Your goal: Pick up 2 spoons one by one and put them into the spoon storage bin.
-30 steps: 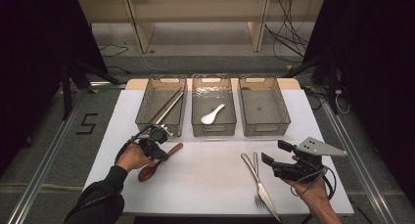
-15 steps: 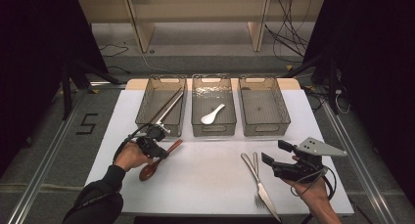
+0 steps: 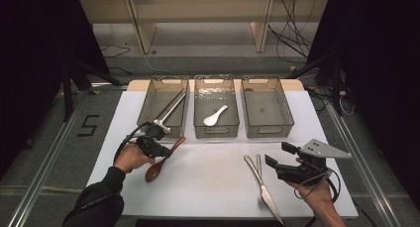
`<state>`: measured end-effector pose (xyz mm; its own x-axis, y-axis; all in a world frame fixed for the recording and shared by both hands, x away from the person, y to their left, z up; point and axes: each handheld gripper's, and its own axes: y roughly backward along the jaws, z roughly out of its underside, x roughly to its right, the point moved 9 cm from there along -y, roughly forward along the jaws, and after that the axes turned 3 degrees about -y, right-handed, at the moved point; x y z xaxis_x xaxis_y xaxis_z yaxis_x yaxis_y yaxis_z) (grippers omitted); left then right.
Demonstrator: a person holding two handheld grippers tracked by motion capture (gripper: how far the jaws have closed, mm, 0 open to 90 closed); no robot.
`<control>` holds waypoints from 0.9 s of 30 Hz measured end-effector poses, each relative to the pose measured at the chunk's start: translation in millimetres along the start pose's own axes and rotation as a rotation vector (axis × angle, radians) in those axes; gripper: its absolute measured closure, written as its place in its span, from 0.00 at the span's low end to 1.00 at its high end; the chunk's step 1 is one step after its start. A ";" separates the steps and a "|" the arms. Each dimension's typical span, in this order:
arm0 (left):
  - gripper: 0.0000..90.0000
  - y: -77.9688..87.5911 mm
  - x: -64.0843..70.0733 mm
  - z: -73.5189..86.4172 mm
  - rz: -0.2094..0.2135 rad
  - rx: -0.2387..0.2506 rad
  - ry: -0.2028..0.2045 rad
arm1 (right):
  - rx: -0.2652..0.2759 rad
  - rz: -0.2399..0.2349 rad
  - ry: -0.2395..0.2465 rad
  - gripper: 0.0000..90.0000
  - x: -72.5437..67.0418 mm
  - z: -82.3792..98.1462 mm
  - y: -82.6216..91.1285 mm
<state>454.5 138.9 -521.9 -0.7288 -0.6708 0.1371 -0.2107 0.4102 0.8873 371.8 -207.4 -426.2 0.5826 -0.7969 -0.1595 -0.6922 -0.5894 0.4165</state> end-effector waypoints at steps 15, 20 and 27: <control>0.88 7.1 1.1 -6.3 0.009 0.054 0.005 | -0.001 0.001 0.002 0.29 0.1 0.3 0.0; 0.88 15.6 3.7 -15.3 0.009 0.124 0.003 | -0.001 0.002 0.002 0.29 0.3 0.3 0.0; 0.88 18.7 7.5 -23.0 0.030 0.184 0.008 | -0.004 0.002 0.004 0.29 0.3 0.8 -0.2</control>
<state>460.1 127.2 -494.1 -0.7316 -0.6610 0.1668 -0.3049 0.5361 0.7872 371.8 -207.7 -427.0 0.5828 -0.7977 -0.1549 -0.6918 -0.5871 0.4204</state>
